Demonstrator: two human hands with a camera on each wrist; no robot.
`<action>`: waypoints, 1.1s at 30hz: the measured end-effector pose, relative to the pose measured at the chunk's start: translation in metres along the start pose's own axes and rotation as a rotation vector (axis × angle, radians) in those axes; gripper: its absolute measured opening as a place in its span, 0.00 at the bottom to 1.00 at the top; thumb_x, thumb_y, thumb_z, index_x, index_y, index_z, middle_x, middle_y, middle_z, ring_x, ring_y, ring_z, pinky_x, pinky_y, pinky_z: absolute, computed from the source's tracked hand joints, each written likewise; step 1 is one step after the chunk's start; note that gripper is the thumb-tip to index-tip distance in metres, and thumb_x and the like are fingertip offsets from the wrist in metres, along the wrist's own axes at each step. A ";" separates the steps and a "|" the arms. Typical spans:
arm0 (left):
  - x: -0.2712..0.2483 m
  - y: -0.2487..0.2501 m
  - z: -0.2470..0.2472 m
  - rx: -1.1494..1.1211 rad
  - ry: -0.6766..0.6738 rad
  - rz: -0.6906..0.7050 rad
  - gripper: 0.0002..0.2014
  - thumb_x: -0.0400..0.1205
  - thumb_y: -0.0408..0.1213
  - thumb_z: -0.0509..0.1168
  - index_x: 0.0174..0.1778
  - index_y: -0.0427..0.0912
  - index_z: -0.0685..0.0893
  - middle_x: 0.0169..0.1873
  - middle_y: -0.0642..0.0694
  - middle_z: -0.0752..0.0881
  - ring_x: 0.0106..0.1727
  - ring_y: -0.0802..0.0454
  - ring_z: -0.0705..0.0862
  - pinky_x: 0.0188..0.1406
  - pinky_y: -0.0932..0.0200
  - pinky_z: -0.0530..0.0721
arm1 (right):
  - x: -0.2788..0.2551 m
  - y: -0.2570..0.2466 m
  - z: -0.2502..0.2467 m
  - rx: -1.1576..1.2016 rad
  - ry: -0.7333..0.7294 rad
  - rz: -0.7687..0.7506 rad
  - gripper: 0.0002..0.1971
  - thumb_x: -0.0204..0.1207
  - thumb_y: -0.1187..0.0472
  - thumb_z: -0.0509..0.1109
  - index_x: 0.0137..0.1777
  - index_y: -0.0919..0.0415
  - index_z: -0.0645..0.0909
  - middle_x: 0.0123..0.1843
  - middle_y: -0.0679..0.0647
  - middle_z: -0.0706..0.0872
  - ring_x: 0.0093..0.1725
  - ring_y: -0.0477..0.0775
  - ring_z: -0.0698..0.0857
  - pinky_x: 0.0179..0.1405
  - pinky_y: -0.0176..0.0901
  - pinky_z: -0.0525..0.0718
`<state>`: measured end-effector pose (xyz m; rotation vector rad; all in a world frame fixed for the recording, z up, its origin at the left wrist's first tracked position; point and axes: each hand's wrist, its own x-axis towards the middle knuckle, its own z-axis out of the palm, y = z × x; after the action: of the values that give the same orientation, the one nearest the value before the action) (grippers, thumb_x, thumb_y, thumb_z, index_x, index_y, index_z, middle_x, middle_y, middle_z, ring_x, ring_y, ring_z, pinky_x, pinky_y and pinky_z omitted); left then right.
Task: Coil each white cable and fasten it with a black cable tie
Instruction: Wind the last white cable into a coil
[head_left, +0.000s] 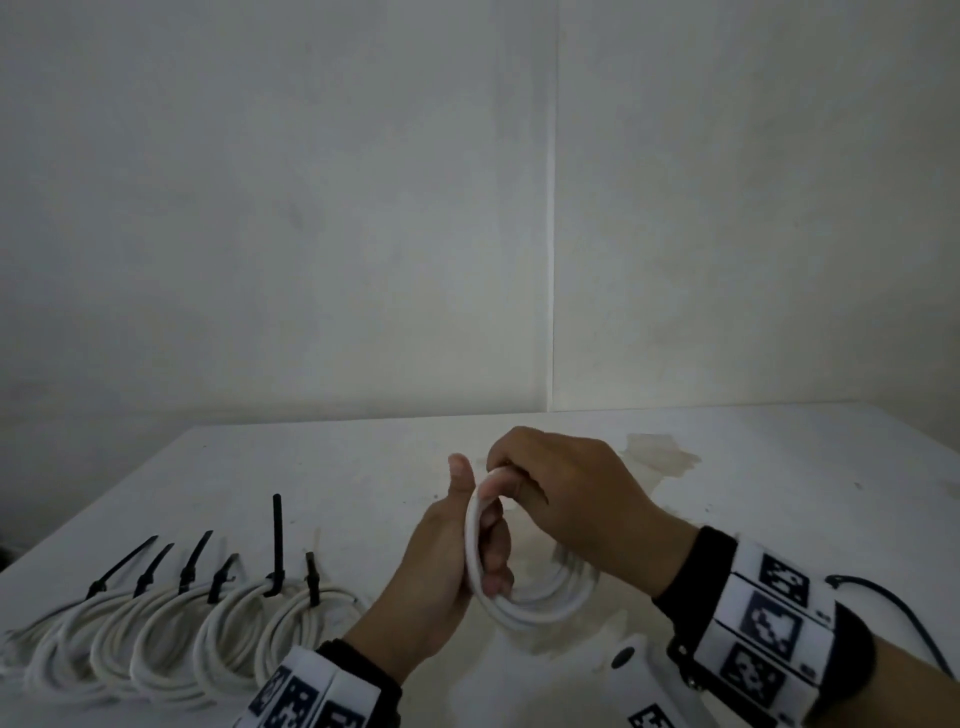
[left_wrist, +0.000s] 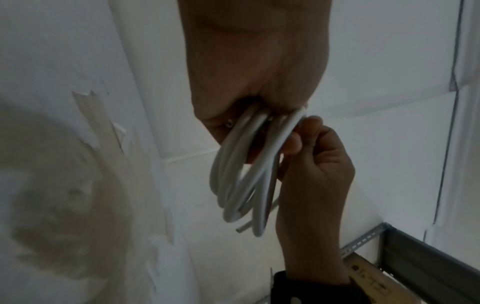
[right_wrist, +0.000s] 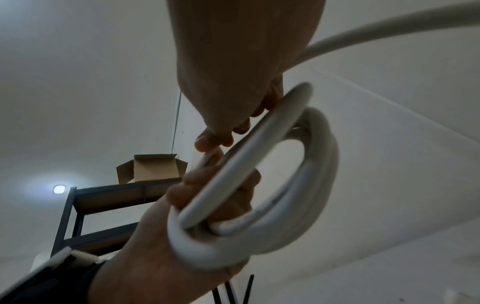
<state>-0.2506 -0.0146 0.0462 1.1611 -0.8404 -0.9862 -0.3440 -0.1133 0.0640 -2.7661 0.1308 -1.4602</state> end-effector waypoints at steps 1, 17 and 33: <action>-0.001 0.000 0.001 -0.035 0.002 -0.009 0.29 0.69 0.64 0.47 0.22 0.39 0.70 0.11 0.46 0.69 0.11 0.55 0.66 0.15 0.64 0.72 | 0.000 0.001 -0.001 -0.002 0.006 0.003 0.19 0.82 0.45 0.51 0.39 0.55 0.73 0.30 0.47 0.80 0.23 0.46 0.75 0.18 0.38 0.74; -0.001 0.010 0.018 0.115 0.046 -0.029 0.25 0.82 0.52 0.52 0.22 0.41 0.68 0.10 0.51 0.64 0.10 0.58 0.60 0.13 0.68 0.63 | -0.003 0.013 -0.018 0.241 -0.177 0.421 0.20 0.73 0.40 0.60 0.40 0.59 0.80 0.33 0.51 0.84 0.30 0.43 0.78 0.33 0.39 0.74; -0.005 0.017 0.006 -0.055 -0.080 -0.073 0.21 0.72 0.55 0.56 0.22 0.42 0.69 0.11 0.50 0.62 0.10 0.57 0.61 0.15 0.62 0.72 | -0.008 0.018 -0.040 0.629 -0.490 0.555 0.04 0.77 0.59 0.69 0.41 0.57 0.80 0.28 0.48 0.85 0.28 0.42 0.83 0.31 0.32 0.79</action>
<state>-0.2552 -0.0106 0.0635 1.1183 -0.8341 -1.1155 -0.3825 -0.1290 0.0789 -2.2151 0.3289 -0.5437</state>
